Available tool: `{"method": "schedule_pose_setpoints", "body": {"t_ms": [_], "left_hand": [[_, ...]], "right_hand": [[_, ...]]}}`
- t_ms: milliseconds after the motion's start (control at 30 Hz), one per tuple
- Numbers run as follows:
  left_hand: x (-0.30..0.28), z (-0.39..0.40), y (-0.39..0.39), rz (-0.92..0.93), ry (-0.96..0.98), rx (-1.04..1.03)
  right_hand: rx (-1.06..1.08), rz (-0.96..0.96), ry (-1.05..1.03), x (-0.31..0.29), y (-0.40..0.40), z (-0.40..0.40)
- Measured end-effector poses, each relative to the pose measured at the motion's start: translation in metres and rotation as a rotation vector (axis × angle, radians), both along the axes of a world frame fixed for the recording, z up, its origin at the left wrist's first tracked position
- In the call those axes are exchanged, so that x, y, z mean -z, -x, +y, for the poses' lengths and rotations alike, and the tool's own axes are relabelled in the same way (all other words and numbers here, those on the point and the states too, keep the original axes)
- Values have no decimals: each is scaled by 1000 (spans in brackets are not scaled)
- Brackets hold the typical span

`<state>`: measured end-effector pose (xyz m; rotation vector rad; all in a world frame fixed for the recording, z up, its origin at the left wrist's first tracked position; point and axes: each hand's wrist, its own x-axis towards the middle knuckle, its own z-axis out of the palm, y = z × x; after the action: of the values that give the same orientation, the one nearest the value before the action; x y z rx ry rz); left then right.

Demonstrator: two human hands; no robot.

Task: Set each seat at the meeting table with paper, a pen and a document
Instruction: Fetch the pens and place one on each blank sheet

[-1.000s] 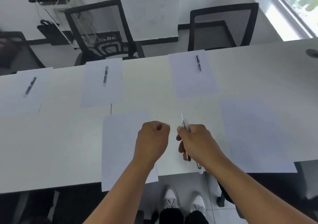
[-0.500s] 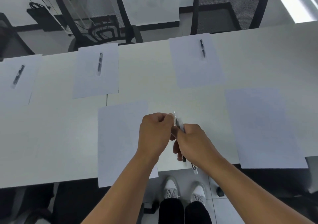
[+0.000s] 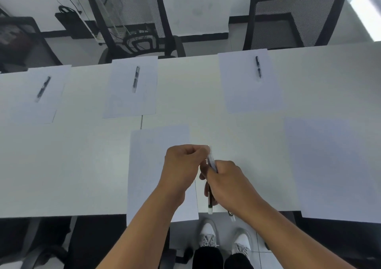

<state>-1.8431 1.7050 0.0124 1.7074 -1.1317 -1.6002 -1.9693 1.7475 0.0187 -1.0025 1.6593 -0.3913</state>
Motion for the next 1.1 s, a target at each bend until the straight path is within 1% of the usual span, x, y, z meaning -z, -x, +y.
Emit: {"method": "schedule_pose_setpoints", "body": {"t_ms": [133,367,533,700,867,1100], "left_hand": [[-1,-4,-12,-31,9,-42],[12,-12,-34,-203,15,-115],[34,-19,-54,-363,-14,-172],[57,-27,-68,-459,-73,-196],[72,-34,-68,-554,-109,-162],[84,-37,-64,-627,-103,-102]], "right_hand": [[-34,12,11,-3,-8,-2],[-37,81,33,3,-16,-4],[-27,86,32,4,-18,-9],[-27,91,22,7,-16,-10],[-13,98,16,9,-10,-8],[30,98,-4,13,-3,-3]]}}
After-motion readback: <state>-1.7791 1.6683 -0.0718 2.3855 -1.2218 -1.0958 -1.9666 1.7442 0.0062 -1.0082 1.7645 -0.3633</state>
